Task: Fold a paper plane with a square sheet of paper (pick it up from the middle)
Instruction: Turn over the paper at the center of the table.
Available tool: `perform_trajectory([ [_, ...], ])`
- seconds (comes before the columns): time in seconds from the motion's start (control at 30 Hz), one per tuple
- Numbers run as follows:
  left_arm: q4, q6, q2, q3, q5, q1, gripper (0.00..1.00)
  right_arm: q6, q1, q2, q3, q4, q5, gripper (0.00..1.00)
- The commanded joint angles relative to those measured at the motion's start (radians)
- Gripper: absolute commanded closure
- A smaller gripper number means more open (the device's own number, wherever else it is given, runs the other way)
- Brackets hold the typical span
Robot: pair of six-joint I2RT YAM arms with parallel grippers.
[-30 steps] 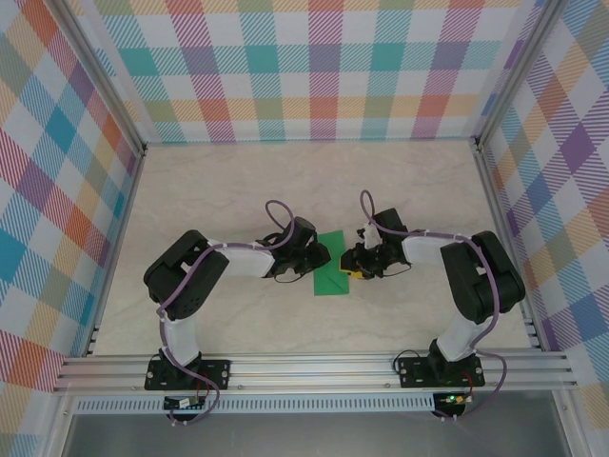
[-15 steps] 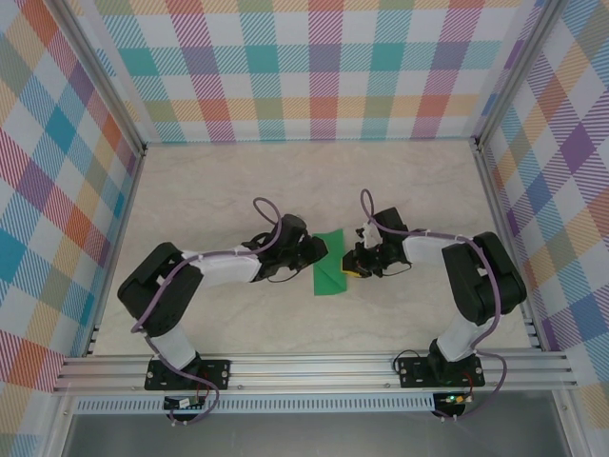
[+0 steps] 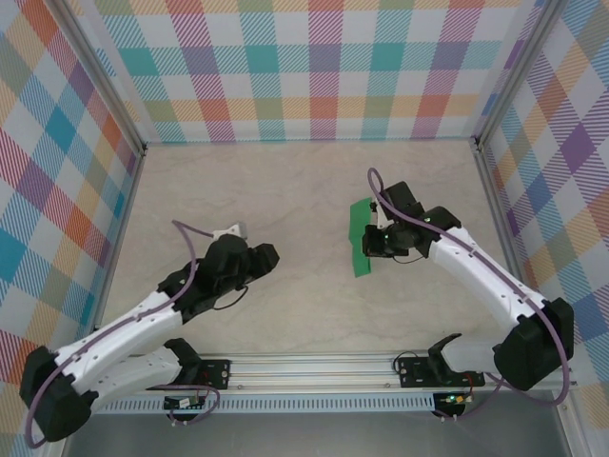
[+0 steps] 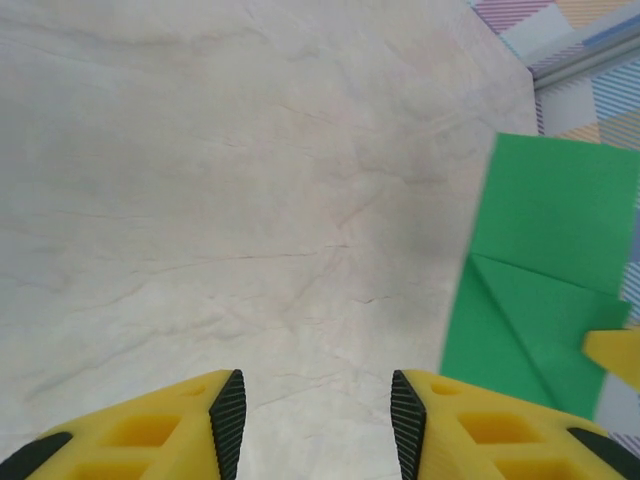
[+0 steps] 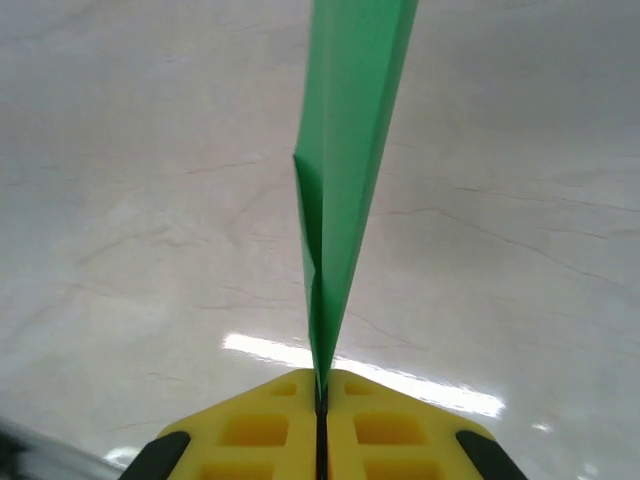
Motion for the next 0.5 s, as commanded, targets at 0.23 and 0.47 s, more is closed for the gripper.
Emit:
perform_trajectory([
  [0.23, -0.519, 0.071, -0.378, -0.003, -0.100, 0.000, 0.48, 0.218, 0.235, 0.160, 0.137, -0.459, 0.505, 0.94],
  [0.47, -0.603, 0.077, -0.466, 0.002, -0.119, 0.001, 0.45, 0.213, 0.323, 0.498, 0.313, -0.468, 0.510, 0.93],
])
